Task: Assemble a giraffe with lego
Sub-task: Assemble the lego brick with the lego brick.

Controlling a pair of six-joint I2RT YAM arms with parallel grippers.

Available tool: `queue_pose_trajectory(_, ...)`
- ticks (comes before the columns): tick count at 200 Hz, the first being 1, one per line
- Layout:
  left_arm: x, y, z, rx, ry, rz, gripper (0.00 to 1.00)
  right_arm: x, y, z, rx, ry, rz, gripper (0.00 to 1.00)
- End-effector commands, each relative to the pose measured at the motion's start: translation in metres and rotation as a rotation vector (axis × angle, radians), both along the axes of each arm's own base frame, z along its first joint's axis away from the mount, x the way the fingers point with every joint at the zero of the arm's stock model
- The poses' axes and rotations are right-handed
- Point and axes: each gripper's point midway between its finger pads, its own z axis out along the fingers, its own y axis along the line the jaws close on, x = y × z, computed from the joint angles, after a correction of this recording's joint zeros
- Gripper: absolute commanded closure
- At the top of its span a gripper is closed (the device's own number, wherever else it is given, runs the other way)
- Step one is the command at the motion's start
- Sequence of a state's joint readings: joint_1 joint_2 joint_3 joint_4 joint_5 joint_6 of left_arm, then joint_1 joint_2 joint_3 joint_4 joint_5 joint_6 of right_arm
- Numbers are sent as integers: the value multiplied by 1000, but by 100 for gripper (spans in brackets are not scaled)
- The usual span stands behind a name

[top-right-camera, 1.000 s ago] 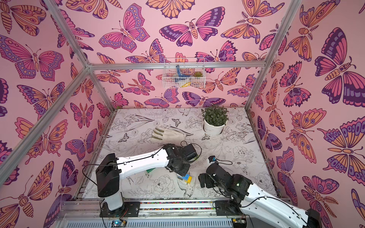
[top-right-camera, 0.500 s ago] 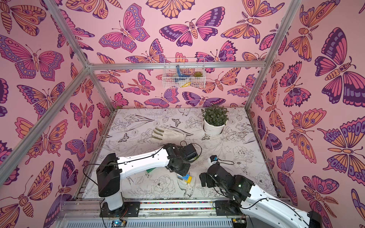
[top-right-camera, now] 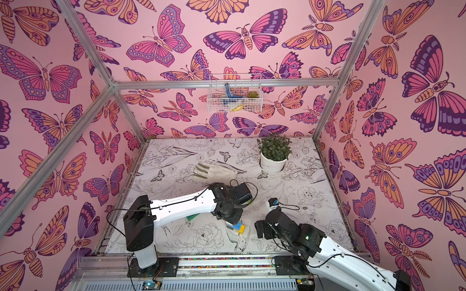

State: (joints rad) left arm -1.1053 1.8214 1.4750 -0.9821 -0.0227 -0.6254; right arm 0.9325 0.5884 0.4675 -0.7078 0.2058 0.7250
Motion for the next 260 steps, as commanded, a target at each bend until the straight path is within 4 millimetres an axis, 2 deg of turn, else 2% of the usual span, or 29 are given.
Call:
queue_pose_trajectory(1, -6, 22, -25, 119, 55, 2, 100, 2, -3, 5, -11, -23, 3, 1)
queue_pose_trajectory(100, -4, 27, -19, 127, 41, -2, 100, 5, 1, 8, -6, -35, 12, 1)
queue_pose_trajectory(192, -14, 21, -32, 92, 99, -13, 100, 6, -1, 8, -15, -42, 6, 1)
queue_pose_trajectory(240, -9, 17, -18, 57, 61, -20, 100, 5, -3, 6, -20, -38, -3, 1)
queue_pose_trajectory(260, -9, 15, -19, 57, 63, -26, 100, 5, -3, 6, -20, -40, -4, 1)
